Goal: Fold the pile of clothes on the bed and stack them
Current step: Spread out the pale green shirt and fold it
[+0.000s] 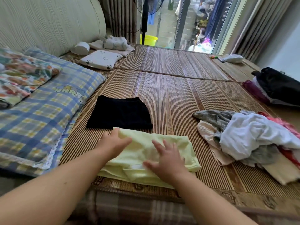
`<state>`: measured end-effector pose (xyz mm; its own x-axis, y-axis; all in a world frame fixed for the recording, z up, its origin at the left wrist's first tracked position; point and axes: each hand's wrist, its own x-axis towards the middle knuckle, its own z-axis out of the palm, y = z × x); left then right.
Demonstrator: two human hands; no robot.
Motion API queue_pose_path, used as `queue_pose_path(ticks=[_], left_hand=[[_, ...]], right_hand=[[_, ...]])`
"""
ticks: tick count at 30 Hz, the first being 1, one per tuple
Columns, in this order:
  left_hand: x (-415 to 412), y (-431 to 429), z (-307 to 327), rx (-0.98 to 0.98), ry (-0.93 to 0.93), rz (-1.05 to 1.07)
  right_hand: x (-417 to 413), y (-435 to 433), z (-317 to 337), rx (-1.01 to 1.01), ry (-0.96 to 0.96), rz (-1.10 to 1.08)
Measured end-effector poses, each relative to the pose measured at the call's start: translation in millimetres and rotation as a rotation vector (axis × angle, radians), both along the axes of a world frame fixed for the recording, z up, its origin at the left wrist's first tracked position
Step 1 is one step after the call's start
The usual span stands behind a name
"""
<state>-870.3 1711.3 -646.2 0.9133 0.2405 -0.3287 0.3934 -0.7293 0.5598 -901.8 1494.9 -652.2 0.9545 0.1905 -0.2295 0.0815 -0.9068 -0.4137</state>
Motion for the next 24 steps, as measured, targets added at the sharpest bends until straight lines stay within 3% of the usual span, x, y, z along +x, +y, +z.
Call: queue_pose_path(ticks=[2, 5, 8, 9, 11, 14, 17, 21, 24], left_hand=[[1, -5, -7, 0.170, 0.191, 0.037], [-4, -4, -17, 0.350, 0.134, 0.024], [0, 2, -18, 0.278, 0.045, 0.069], [2, 5, -16, 0.225, 0.058, 0.056], [2, 12, -12, 0.087, 0.072, 0.027], [1, 23, -4, -0.092, 0.022, 0.013], [-4, 32, 12, -0.332, 0.025, -0.024], [-9, 10, 51, -0.811, 0.002, -0.101], [-6, -39, 75, -0.826, -0.048, -0.239]], right_hand=[[-2, 11, -13, -0.138, 0.136, 0.033], [2, 8, -20, -0.133, 0.218, 0.085], [17, -11, -3, 0.149, -0.017, -0.165], [23, -22, 1, 0.148, -0.108, -0.254], [29, -40, 3, -0.012, -0.116, -0.292], [25, -40, -3, -0.079, -0.138, -0.138], [13, -7, -6, 0.372, -0.127, 0.020], [13, 25, 5, 0.738, 0.138, -0.086], [19, 11, 25, 1.113, 0.380, -0.188]])
